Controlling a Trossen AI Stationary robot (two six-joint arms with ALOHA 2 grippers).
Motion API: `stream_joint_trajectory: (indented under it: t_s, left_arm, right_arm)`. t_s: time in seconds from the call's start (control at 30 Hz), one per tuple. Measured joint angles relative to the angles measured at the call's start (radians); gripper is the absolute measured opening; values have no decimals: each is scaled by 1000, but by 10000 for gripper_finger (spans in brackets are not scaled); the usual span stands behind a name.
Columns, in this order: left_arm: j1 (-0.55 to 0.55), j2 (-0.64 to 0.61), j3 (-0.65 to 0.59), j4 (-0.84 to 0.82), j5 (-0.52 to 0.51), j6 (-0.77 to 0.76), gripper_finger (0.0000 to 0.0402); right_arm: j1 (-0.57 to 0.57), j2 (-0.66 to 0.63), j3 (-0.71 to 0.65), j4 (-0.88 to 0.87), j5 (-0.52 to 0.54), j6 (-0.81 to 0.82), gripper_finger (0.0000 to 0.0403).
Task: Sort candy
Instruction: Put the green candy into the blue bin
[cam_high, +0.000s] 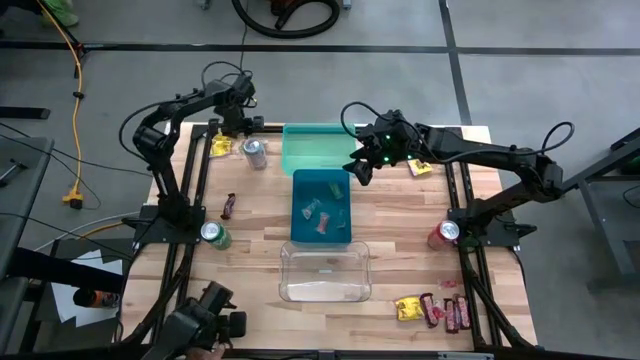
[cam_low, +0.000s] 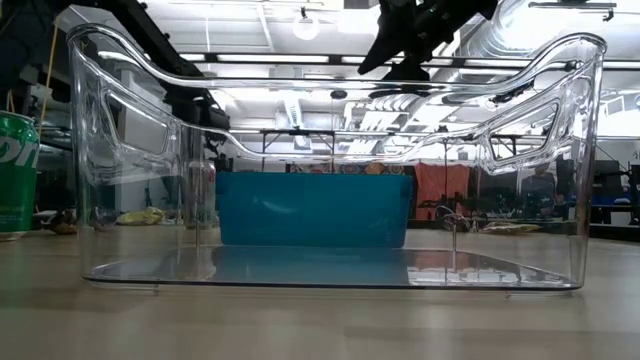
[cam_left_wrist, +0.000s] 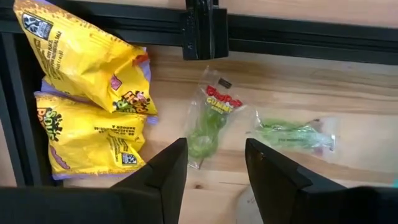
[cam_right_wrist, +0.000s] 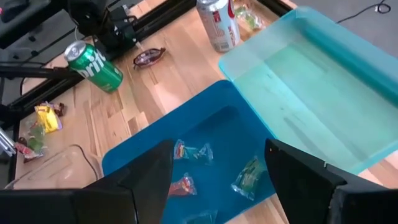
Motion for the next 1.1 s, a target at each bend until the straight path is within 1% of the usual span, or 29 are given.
stream_joint_trajectory:
  t_s: [0.2, 0.33, 0.5, 0.57, 0.7, 0.77, 0.8, 0.93, 0.97, 1.1]
  left_arm:
    - [-2, 30, 0, 1, -23, -6, 136]
    - [-4, 51, -45, 14, -24, -24, 133]
    - [-5, 54, -111, 97, -22, -44, 133]
    - [-6, 55, -122, 116, -17, -51, 133]
    - [-15, 55, -122, 123, -19, 23, 129]
    - [-18, 55, -122, 123, -21, 57, 114]
    - [-20, 53, -122, 123, -18, 68, 100]
    - [-21, 2, -123, 106, -2, 116, 19]
    - [-16, -23, -114, 108, 0, 126, 11]
    - [3, -155, -75, 122, 2, 142, 10]
  right_arm:
    - [0, 0, 0, -16, 0, -8, 248]
    - [0, 1, 0, -19, 0, -8, 248]
    - [0, 1, 0, -21, 3, 0, 248]
    - [0, 1, 0, -21, 21, -1, 248]
    - [0, 1, 0, -21, 37, 5, 248]
    - [0, 1, 0, -21, 39, 20, 248]
    - [0, 1, 0, -21, 39, 24, 248]
    - [0, 1, 0, -21, 39, 26, 248]
    - [0, 1, 0, -21, 39, 26, 248]
    - [0, 1, 0, -2, 39, 21, 248]
